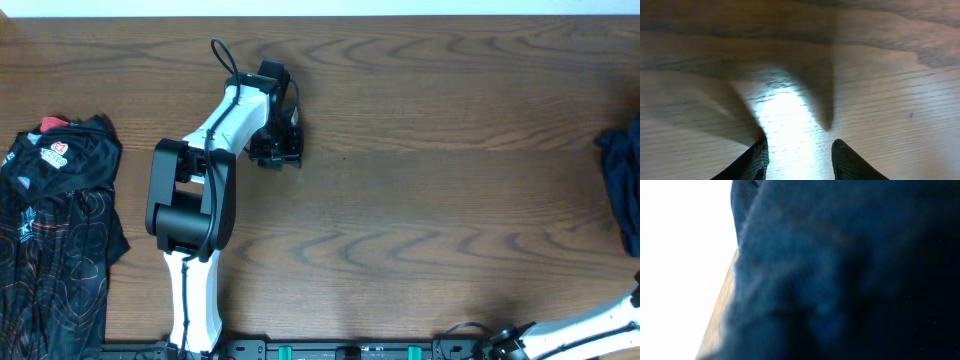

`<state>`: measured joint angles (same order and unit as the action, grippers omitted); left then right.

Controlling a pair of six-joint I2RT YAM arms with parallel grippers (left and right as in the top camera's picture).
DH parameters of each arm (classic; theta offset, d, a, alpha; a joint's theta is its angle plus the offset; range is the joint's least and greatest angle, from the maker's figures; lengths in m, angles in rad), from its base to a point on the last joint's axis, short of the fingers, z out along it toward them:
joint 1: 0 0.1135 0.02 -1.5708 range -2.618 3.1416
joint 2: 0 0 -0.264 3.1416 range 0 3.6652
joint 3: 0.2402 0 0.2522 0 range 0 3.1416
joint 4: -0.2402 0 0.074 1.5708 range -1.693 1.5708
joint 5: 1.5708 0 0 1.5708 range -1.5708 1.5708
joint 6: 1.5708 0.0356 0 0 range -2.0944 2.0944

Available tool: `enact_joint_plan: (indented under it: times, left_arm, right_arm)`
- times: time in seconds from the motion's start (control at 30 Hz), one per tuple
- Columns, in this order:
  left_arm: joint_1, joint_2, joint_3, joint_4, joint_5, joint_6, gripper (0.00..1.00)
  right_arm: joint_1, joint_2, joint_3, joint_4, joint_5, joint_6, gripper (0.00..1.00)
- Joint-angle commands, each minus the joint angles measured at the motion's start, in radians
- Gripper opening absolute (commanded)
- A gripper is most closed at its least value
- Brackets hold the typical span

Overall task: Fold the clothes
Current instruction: 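Lay the shorts on the pile at the right table edge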

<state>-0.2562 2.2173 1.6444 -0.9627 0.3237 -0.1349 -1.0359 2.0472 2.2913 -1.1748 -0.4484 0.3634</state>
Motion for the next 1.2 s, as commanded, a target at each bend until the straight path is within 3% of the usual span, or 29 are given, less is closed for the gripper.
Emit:
enact_joint_plan:
  times: [0.0, 0.27, 0.63, 0.93, 1.03, 1.07, 1.1, 1.13, 1.17]
  left_arm:
    - [-0.003, 0.051, -0.027, 0.001, 0.035, -0.009, 0.44]
    - [-0.003, 0.051, -0.027, -0.004, 0.061, -0.009, 0.44]
    - [-0.003, 0.051, -0.027, -0.008, 0.061, -0.009, 0.44]
    - [-0.003, 0.051, -0.027, 0.012, 0.061, -0.009, 0.45]
    - [-0.003, 0.051, -0.027, 0.015, 0.061, -0.009, 0.51]
    - [-0.003, 0.051, -0.027, 0.015, 0.061, -0.008, 0.56]
    - [-0.003, 0.051, -0.027, 0.014, 0.061, -0.009, 0.57]
    - [-0.003, 0.051, -0.027, 0.015, 0.061, -0.009, 0.57]
    - [-0.003, 0.051, -0.027, 0.015, 0.061, -0.009, 0.63]
  right_arm:
    - [-0.040, -0.020, -0.010, 0.010, -0.068, 0.011, 0.01]
    - [-0.132, -0.020, -0.274, 0.130, -0.285, -0.100, 0.01]
    - [-0.221, -0.035, -0.732, 0.469, -0.327, -0.115, 0.01]
    - [-0.248, -0.037, -0.810, 0.575, -0.303, -0.106, 0.01]
    - [-0.248, -0.037, -0.810, 0.585, -0.303, -0.107, 0.01]
    - [-0.247, -0.037, -0.810, 0.589, -0.299, -0.107, 0.16]
    - [-0.246, -0.037, -0.810, 0.592, -0.299, -0.107, 0.49]
    - [-0.246, -0.037, -0.810, 0.592, -0.299, -0.106, 0.99]
    - [-0.246, -0.037, -0.810, 0.593, -0.301, -0.106, 0.99]
